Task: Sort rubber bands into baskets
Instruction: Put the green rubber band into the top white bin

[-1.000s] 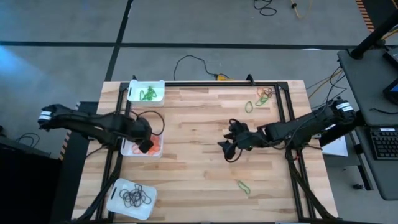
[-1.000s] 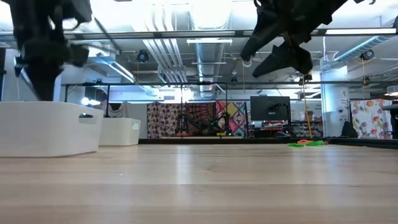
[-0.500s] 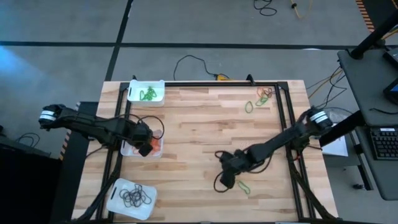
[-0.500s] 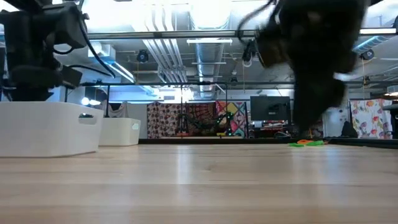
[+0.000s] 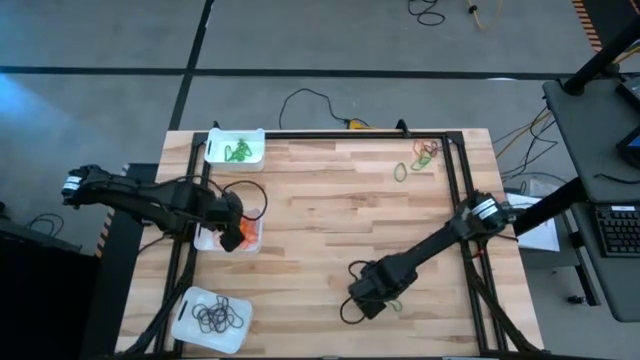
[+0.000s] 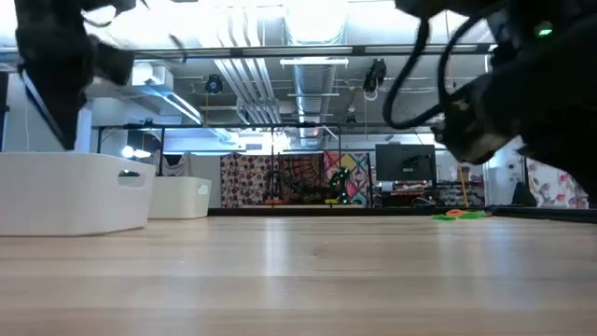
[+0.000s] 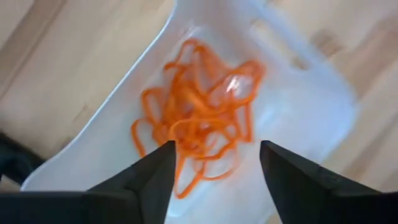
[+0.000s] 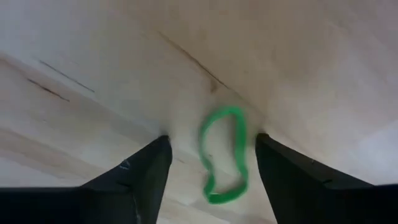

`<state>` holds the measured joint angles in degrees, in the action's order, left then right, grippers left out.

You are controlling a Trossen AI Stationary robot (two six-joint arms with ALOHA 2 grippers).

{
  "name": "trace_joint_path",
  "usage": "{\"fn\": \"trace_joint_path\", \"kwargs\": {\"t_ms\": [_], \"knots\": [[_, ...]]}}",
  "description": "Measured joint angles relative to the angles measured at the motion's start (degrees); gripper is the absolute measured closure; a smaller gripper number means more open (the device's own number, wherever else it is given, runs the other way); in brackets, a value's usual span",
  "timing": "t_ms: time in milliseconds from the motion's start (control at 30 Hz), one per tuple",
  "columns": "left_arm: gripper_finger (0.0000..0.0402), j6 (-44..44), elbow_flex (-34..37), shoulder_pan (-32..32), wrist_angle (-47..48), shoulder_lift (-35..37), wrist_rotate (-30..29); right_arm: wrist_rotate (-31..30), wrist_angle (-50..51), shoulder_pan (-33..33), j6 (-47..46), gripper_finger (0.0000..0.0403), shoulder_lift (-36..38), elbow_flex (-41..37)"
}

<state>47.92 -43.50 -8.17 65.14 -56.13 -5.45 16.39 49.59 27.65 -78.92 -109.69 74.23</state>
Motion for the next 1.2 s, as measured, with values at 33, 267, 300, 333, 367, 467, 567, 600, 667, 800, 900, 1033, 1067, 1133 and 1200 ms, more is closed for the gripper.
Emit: {"fn": "trace_joint_path", "kwargs": {"t_ms": [33,267,300,333,367,467,567,600,667,800,900,1033,1067,1133,1200], "knots": [[0.0178,-0.68,-1.02,-0.03,-0.04,-0.01,-0.04,0.51,-0.06,-0.04,-0.50,0.0179,-0.74,0.30],[0.0155,-2.65,-7.50,-0.40,0.20,0.06,-3.43,1.13,1.99,-0.26,-0.73,0.0261,-4.10,2.07],[0.0156,-3.51,-8.31,-0.74,0.18,0.06,-3.57,0.95,2.60,-0.26,-0.71,0.0279,-4.27,2.36],[0.0157,-4.43,-9.11,-1.28,0.15,0.06,-3.57,0.73,3.42,-0.23,-0.68,0.0297,-4.40,2.57],[0.0158,-5.05,-9.85,-1.95,0.13,0.06,-3.56,0.59,3.94,-0.24,-0.60,0.0315,-4.46,2.66],[0.0161,-5.44,-11.66,-4.06,-0.08,0.08,-3.75,-0.08,4.71,-0.32,0.37,0.0365,-4.11,2.59],[0.0164,-4.73,-12.94,-6.59,-1.00,0.10,-4.40,-1.13,4.94,-1.06,1.99,0.0388,-3.02,2.42],[0.0164,-4.51,-13.21,-7.58,-1.80,0.10,-4.60,-1.55,5.10,-1.55,2.40,0.0389,-2.44,2.45],[0.0165,-4.09,-13.52,-9.41,-4.11,0.08,-4.91,-4.93,5.96,-2.77,3.67,0.0390,-1.21,2.83],[0.0166,-3.02,-13.73,-12.86,-10.19,-0.07,-7.75,-15.14,5.43,-7.74,8.48,0.0390,2.13,4.44],[0.0167,-2.07,-13.73,-15.35,-13.98,-0.07,-10.25,-23.46,3.65,-13.36,14.82,0.0390,2.67,5.24],[0.0167,-0.39,-13.73,-18.48,-14.63,-0.09,-12.19,-29.01,-8.90,-23.27,25.69,0.0390,2.47,5.18],[0.0167,0.34,-13.69,-19.12,-14.56,-0.09,-12.55,-29.14,-14.13,-25.62,28.00,0.0390,2.13,4.96],[0.0167,2.06,-13.45,-19.97,-14.57,-0.09,-12.65,-29.08,-21.72,-29.60,30.96,0.0390,0.87,4.82],[0.0167,3.90,-13.36,-20.57,-14.61,-0.53,-13.05,-28.70,-27.94,-32.80,32.58,0.0390,-0.80,4.79]]}}
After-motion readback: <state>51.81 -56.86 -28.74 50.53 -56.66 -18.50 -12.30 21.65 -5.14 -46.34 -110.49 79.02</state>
